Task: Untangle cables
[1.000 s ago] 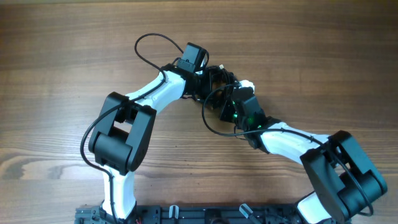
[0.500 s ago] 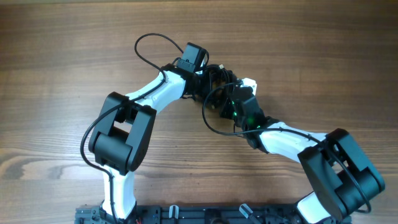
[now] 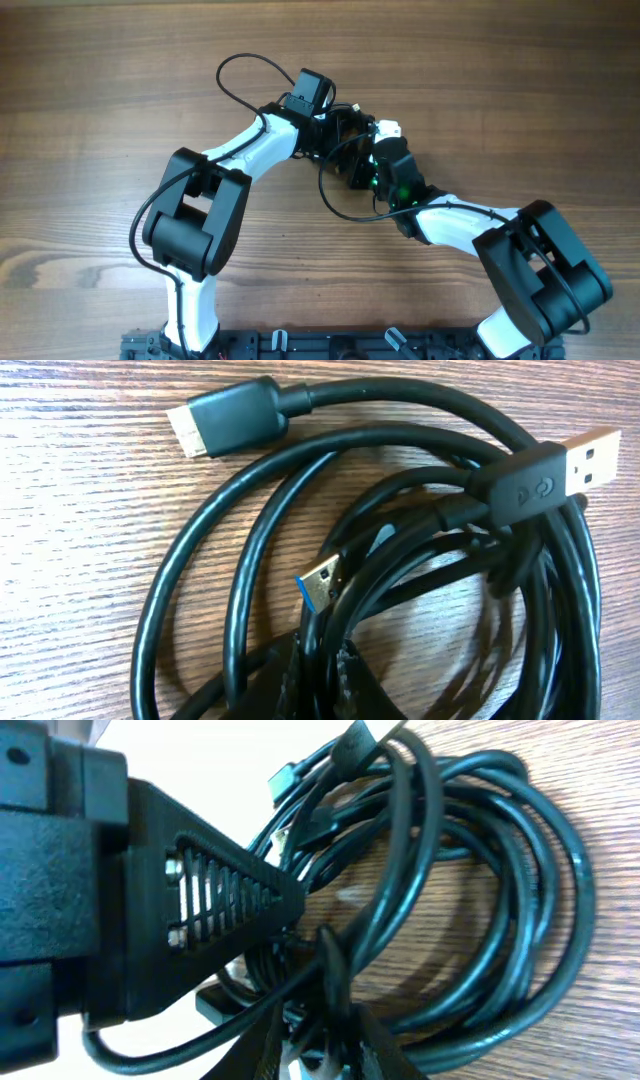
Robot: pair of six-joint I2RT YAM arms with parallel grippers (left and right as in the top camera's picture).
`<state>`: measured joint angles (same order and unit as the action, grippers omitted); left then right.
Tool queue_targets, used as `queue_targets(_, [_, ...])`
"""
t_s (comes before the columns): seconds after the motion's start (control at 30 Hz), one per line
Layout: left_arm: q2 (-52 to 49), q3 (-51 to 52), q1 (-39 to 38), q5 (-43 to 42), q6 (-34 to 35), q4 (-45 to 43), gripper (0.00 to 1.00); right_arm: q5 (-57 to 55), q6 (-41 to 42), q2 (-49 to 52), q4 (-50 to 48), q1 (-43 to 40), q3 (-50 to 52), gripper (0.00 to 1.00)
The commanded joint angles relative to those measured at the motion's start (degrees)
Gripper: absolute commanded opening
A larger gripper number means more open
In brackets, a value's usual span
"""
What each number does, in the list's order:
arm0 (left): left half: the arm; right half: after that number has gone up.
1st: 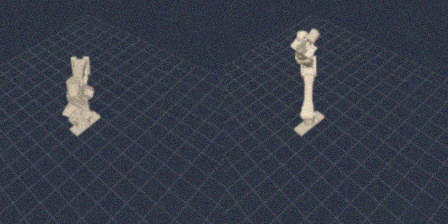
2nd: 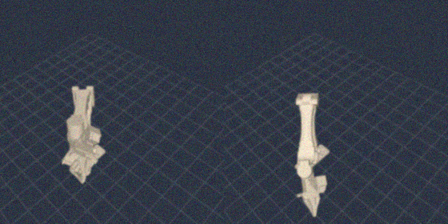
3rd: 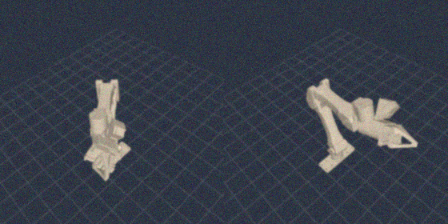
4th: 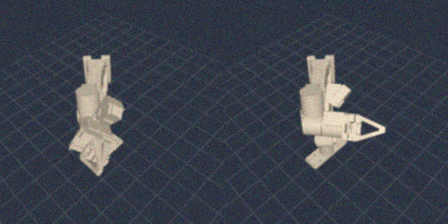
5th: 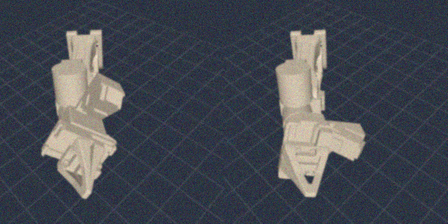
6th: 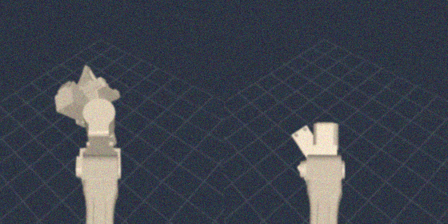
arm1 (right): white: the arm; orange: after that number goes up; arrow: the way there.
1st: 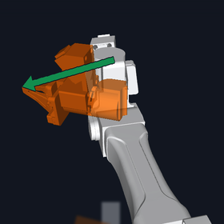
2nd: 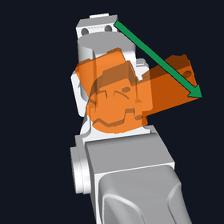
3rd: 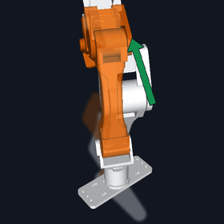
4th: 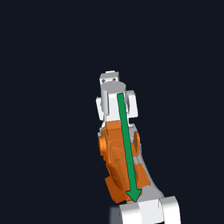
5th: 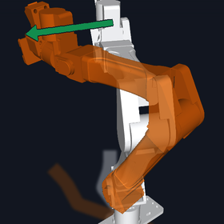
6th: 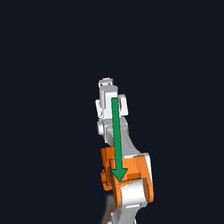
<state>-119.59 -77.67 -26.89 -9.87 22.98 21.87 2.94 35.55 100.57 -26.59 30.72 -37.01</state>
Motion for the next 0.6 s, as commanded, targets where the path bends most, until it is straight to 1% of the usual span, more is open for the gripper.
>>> queue_targets(0.0, [-2.3, 0.5, -0.6, -1.0, -0.3, 0.9, 0.13, 4.9, -1.1, 1.3, -1.0, 0.2, -1.4, 0.29])
queue_targets(0.2, [-2.3, 0.5, -0.6, -1.0, -0.3, 0.8, 0.13, 4.9, -1.1, 1.3, -1.2, 0.2, -1.4, 0.29])
queue_targets(0.23, [-2.3, 0.5, -0.6, -1.0, -0.3, 0.8, 0.13, 4.8, -1.1, 1.3, -1.4, 0.2, -1.4, 0.32])
queue_targets(0.27, [-2.3, 0.5, -0.6, -1.0, -0.3, 0.8, 0.13, 4.7, -2.1, 1.3, -1.7, 0.1, -1.4, 0.40])
queue_targets(0.3, [-2.3, 0.5, -0.6, -1.0, -0.3, 0.9, 0.13, 4.6, -4.3, 0.8, -1.9, -0.3, -1.4, 0.52])
queue_targets(0.37, [-2.3, 0.5, -0.6, -1.0, -0.3, 0.9, 0.13, 4.7, -4.2, -2.4, -0.4, -1.3, -1.5, 0.62])
queue_targets(0.43, [-2.3, 0.5, -0.6, -1.0, -0.3, 0.9, 0.13, 4.7, -4.9, -9.2, 6.4, -2.3, -2.2, 0.73])
queue_targets(0.47, [-2.3, 0.5, -0.6, -1.0, -0.3, 0.9, 0.13, 4.6, -4.9, -11.6, 8.8, -2.4, -2.5, 0.76])
queue_targets(0.5, [-2.3, 0.5, -0.6, -1.0, -0.3, 0.8, 0.13, 4.7, -4.9, -14.9, 11.6, -2.4, -2.5, 0.83])
queue_targets(0.53, [-2.3, 0.5, -0.6, -1.0, -0.3, 0.8, 0.13, 4.7, -4.9, -16.6, 13.5, -2.4, -2.5, 0.99])
queue_targets(0.57, [-2.3, 0.5, -0.6, -1.0, -0.3, 0.8, 0.13, 4.9, -4.9, -18.2, 16.1, -2.4, -2.5, 1.00])
